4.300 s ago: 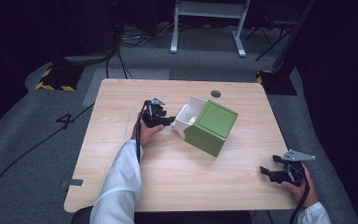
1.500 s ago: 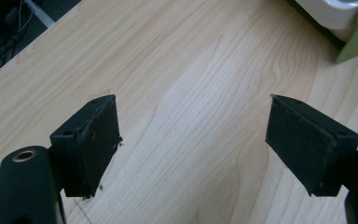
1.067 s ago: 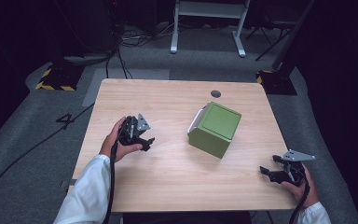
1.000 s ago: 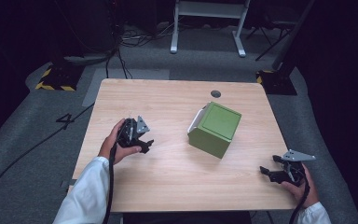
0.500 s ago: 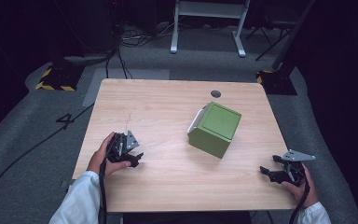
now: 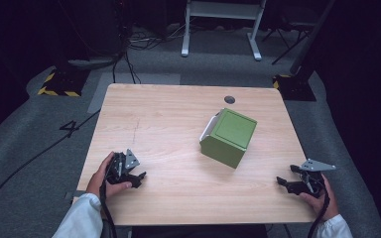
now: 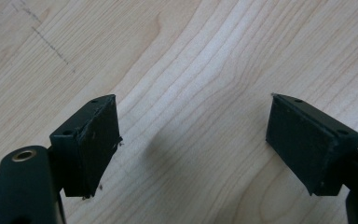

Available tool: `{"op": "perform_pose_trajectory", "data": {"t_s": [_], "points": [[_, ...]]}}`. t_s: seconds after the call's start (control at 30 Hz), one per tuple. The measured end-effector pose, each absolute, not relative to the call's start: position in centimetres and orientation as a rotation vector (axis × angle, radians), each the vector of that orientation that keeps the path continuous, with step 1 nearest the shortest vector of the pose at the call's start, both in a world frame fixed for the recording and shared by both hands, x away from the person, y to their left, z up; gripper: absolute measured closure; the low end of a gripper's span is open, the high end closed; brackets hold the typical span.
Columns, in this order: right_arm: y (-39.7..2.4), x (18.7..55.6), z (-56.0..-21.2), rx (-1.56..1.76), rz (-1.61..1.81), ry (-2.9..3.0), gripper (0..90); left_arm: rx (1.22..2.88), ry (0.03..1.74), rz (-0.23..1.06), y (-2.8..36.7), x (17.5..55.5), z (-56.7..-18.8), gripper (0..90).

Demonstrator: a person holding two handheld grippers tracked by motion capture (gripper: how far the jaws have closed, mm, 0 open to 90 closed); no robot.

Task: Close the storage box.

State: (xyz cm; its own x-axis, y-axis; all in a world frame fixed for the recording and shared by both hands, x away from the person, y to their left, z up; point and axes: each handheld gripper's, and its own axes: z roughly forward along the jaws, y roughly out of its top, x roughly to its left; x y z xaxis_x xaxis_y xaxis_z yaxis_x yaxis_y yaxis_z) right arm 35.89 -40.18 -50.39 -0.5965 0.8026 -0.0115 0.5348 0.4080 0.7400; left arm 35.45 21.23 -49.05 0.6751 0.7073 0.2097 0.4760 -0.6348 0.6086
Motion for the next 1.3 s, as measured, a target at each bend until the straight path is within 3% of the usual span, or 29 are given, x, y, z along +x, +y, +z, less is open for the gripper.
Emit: {"op": "perform_pose_trajectory", "data": {"t_s": [0.37, 1.3], "points": [[-40.2, 35.9, -50.4, 1.151, 1.011, 2.304, 16.5, 2.169, 1.076, 0.417, 23.6, 34.7, -50.4, 17.2], [-40.1, 35.8, -50.4, 1.143, 1.008, 2.297, 16.5, 2.165, 1.077, 0.421, 24.0, 34.6, -50.4, 16.8]]}}
